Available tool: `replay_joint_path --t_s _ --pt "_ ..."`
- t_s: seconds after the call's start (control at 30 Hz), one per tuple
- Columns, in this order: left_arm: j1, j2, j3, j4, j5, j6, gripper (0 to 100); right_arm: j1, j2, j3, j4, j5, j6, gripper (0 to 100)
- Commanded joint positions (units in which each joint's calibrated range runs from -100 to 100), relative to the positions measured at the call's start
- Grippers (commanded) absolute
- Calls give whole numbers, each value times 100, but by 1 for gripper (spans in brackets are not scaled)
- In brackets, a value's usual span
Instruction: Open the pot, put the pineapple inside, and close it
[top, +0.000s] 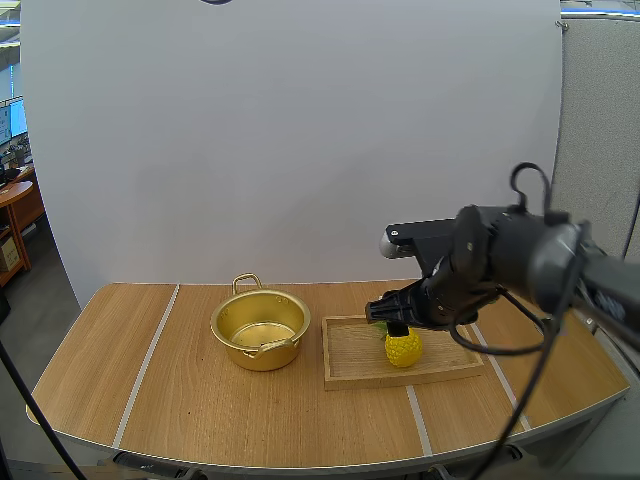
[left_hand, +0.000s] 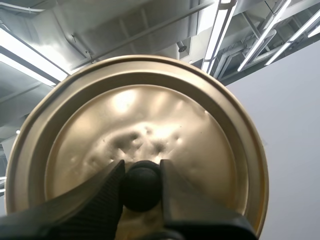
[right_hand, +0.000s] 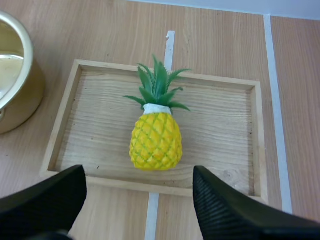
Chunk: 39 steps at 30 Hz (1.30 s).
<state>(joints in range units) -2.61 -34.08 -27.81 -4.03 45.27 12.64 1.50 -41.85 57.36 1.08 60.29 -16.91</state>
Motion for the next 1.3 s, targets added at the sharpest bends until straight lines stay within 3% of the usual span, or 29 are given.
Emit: replay_joint_path --t_s 0.0,0.2,0.77,1.27 --pt "-27 -15 -43 20 -215 -65 0 -26 308 -375 -67 -139 -20 100" --pt "-27 -15 -43 20 -215 -65 0 -26 813 -860 -67 -139 -20 100" --pt "-27 -15 -43 20 -215 -65 0 -26 2450 -890 -108 -1115 -20 100" --pt "-27 -15 -43 20 -215 -65 0 -26 2932 -890 -221 -1203 16 100"
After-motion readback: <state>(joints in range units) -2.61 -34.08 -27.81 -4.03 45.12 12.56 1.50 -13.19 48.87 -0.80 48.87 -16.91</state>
